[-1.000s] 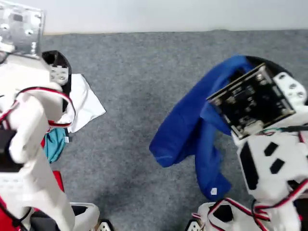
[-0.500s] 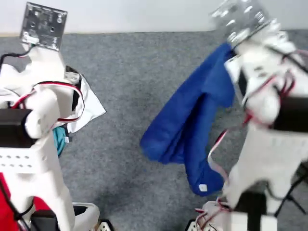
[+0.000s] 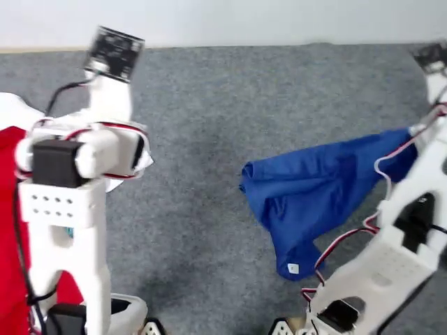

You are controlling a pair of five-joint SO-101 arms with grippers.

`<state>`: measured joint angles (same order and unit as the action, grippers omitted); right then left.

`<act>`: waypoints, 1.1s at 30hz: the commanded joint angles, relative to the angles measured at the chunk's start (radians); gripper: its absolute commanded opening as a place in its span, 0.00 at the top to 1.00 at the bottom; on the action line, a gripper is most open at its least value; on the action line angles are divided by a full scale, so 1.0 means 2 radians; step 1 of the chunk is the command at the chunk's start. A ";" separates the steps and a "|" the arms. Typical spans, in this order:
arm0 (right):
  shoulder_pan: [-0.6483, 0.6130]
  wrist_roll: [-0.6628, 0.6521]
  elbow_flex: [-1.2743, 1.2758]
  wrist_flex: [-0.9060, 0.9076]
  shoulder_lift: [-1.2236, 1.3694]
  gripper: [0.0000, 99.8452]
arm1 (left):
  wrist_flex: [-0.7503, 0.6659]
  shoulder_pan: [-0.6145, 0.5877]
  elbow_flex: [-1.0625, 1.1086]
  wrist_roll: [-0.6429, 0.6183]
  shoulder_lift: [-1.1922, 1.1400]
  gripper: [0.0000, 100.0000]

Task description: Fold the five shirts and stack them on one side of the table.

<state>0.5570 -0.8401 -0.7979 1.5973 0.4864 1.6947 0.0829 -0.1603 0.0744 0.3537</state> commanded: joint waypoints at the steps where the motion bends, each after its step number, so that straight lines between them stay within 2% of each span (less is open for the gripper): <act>1: 0.040 -0.006 -0.006 -0.002 0.010 0.99 | -0.040 0.044 0.033 -0.004 0.002 1.00; 3: 0.054 -0.020 -0.006 -0.002 0.018 0.99 | -0.072 0.064 0.066 -0.004 0.002 1.00; 7: 0.071 -0.045 -0.006 -0.002 0.020 0.99 | -0.181 0.097 0.153 -0.004 0.001 1.00; 15: 0.076 -0.045 -0.006 -0.001 0.023 0.99 | -0.390 0.154 0.300 -0.002 0.001 1.00; 19: 0.073 -0.045 -0.006 0.003 0.020 0.99 | -0.481 0.167 0.338 0.012 -0.017 1.00; 25: 0.067 -0.044 -0.006 0.004 0.020 0.99 | -0.480 0.170 0.264 0.015 -0.133 1.00; 28: 0.060 -0.044 -0.006 0.004 0.020 0.99 | -0.456 0.178 0.198 0.019 -0.194 0.99; 33: 0.045 -0.042 -0.006 0.004 0.020 0.99 | -0.397 0.206 0.089 0.061 -0.297 0.98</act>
<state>0.6720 -0.9214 -0.7979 1.5973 0.5447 0.8355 0.4649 0.1665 0.1557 -0.1649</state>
